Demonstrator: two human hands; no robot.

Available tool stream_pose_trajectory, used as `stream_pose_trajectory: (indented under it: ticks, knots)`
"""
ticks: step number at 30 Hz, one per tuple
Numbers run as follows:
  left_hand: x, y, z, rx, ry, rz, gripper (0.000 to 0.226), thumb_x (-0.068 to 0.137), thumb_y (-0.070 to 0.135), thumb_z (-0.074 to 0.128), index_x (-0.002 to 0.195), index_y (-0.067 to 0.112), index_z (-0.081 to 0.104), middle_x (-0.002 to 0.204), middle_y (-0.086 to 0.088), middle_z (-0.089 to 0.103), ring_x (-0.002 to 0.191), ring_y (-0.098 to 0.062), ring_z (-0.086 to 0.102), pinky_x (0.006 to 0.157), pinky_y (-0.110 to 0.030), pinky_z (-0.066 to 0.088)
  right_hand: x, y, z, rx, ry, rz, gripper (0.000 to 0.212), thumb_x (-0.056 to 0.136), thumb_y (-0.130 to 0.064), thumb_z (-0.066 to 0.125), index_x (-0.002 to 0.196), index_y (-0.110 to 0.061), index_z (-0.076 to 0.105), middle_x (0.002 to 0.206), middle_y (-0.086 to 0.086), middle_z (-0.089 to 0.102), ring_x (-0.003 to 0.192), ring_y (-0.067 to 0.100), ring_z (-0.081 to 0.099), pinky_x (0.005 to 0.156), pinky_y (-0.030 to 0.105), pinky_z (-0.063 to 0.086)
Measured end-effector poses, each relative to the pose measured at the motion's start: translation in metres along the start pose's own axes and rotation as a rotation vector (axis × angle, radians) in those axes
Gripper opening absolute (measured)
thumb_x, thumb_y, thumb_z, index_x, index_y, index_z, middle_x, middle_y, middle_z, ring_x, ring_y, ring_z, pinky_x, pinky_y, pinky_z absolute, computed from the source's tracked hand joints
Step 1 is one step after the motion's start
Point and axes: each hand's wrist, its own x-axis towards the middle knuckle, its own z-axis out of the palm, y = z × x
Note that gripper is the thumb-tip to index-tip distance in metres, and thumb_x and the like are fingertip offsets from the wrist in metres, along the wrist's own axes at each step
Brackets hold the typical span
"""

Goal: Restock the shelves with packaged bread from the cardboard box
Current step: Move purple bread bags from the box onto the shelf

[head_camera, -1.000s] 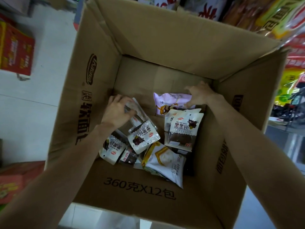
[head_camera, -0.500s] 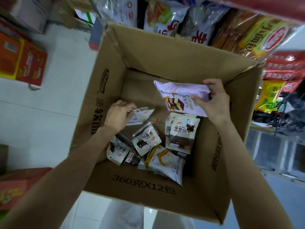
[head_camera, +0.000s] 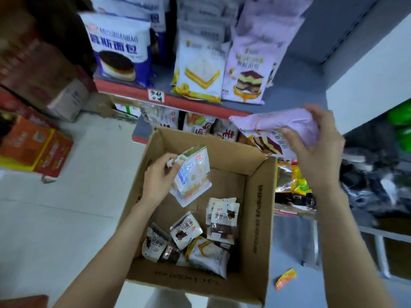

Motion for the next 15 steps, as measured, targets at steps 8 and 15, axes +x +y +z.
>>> stream_pose_trajectory:
  ticks: [8, 15]
  knots:
    - [0.025, 0.039, -0.012, 0.077, 0.098, 0.023, 0.005, 0.093, 0.030, 0.056, 0.089, 0.028, 0.058, 0.075, 0.011, 0.067, 0.070, -0.005, 0.065, 0.051, -0.022, 0.043, 0.134, 0.001, 0.028, -0.462, -0.284, -0.505, 0.048, 0.080, -0.029, 0.067, 0.121, -0.010, 0.055, 0.115, 0.012, 0.063, 0.107, 0.033, 0.056, 0.093, 0.039, 0.033]
    - [0.047, 0.047, -0.003, 0.011, 0.105, 0.034, 0.019, 0.090, 0.039, 0.055, 0.094, 0.021, 0.060, 0.092, 0.000, 0.070, 0.083, -0.014, 0.067, 0.057, -0.032, 0.052, 0.156, 0.019, 0.090, -0.504, -0.160, -0.275, 0.049, 0.083, -0.037, 0.063, 0.129, -0.023, 0.051, 0.126, 0.002, 0.056, 0.119, 0.032, 0.045, 0.098, 0.046, 0.030]
